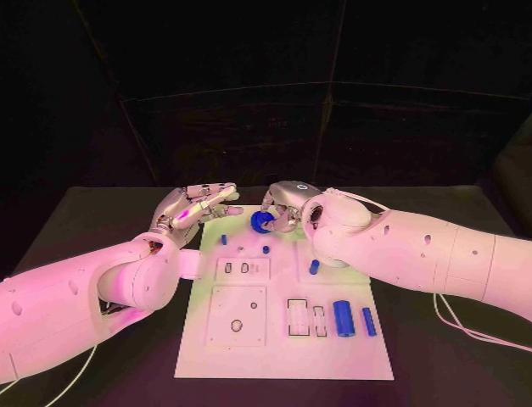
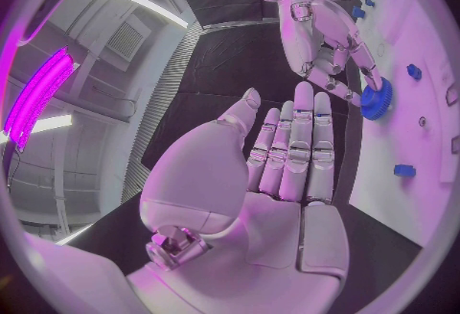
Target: Assemble the parts on the task board
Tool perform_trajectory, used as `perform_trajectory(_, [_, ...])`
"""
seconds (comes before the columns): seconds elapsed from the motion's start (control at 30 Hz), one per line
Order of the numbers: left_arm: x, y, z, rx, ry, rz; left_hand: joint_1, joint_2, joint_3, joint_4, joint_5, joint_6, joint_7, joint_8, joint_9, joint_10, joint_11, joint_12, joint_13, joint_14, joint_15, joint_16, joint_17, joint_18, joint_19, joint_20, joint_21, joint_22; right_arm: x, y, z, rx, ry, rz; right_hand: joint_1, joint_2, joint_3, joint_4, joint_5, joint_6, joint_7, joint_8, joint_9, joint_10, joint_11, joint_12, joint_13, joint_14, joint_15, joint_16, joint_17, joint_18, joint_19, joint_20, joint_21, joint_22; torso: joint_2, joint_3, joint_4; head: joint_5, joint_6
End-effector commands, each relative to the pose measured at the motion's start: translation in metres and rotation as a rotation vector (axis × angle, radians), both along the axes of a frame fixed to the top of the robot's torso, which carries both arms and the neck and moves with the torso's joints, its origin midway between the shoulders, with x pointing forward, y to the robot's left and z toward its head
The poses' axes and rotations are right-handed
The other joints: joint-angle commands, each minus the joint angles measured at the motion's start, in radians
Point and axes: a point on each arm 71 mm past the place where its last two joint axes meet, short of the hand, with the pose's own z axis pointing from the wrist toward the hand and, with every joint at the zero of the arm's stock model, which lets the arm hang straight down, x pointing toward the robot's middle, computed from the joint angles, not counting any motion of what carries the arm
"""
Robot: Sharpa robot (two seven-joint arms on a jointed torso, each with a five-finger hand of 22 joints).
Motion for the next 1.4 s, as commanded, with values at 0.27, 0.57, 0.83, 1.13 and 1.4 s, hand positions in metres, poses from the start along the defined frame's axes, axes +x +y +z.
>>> perform_trajectory(0.27, [0.0003,-0.0004,0.0017,-0.003,-0.012,-0.007,-0.007,0.002,0.004,0.001,0.004,-0.001,0.004,-0.005,-0.001,-0.005,-0.002,-0.003,0.000,0.003,0.001,-0.001,0.002,0.006,0.006,-0.002,-0.003,-0.002,0.0007,0.0063,-0.0035,-0.017,0.023,0.023,-0.018,-0.004,0.012,0.000,-0.008,0.016,-0.012,0.001,0.038,0.003,0.007,0.000,0.068,0.086,0.001,0.001,0.151,-0.018,0.002,0.002,0.001,-0.006,0.000,0.0012,-0.0038,0.005,-0.004])
perform_trajectory(0.57, [0.0003,-0.0006,0.0018,-0.003,-0.012,-0.007,-0.007,0.002,0.004,0.001,0.004,-0.001,0.004,-0.005,-0.001,-0.005,-0.002,-0.003,0.000,0.003,0.001,-0.001,0.002,0.006,0.006,-0.002,-0.003,-0.002,0.0030,0.0093,-0.0061,-0.029,0.040,0.026,-0.067,-0.034,-0.007,0.016,-0.105,-0.042,0.007,-0.032,0.038,-0.017,0.024,-0.023,0.044,0.085,0.017,0.002,0.151,-0.017,-0.006,0.016,-0.005,-0.016,0.000,0.0015,-0.0027,0.006,-0.009])
perform_trajectory(0.83, [0.0005,-0.0001,0.0017,-0.003,-0.012,-0.006,-0.007,0.002,0.004,0.001,0.004,-0.001,0.004,-0.005,-0.001,-0.005,-0.002,-0.003,0.000,0.003,0.001,-0.001,0.002,0.006,0.006,-0.002,-0.003,-0.002,0.0038,0.0093,-0.0074,-0.028,0.050,0.026,-0.122,-0.051,-0.087,0.059,-0.126,-0.066,0.009,-0.042,0.040,-0.024,0.029,-0.029,0.039,0.085,0.021,0.002,0.152,-0.016,-0.010,0.022,-0.006,-0.021,0.000,0.0007,-0.0035,0.007,-0.012])
perform_trajectory(1.13, [0.0008,0.0004,0.0015,-0.002,-0.011,-0.005,-0.006,0.001,0.005,-0.002,0.004,-0.002,0.005,-0.007,-0.001,-0.007,-0.002,-0.006,0.000,0.003,0.001,-0.004,0.003,0.006,0.006,-0.002,-0.004,-0.003,0.0037,0.0102,-0.0075,-0.027,0.051,0.021,-0.132,-0.040,-0.126,0.084,-0.128,-0.071,0.011,-0.044,0.041,-0.026,0.031,-0.031,0.038,0.085,0.023,0.003,0.152,-0.015,-0.011,0.024,-0.007,-0.023,0.000,0.0010,-0.0028,0.006,-0.013])
perform_trajectory(1.4, [0.0008,0.0007,0.0016,-0.001,-0.011,-0.004,-0.006,0.001,0.005,-0.002,0.004,-0.002,0.005,-0.007,-0.001,-0.007,-0.002,-0.006,0.000,0.003,0.001,-0.004,0.003,0.006,0.006,-0.002,-0.004,-0.003,0.0045,0.0080,-0.0101,-0.050,0.074,0.013,-0.131,-0.039,-0.146,0.093,-0.124,-0.081,0.014,-0.048,0.040,-0.027,0.033,-0.032,0.038,0.085,0.025,0.002,0.151,-0.015,-0.013,0.025,-0.008,-0.025,0.000,0.0008,-0.0037,0.006,-0.014])
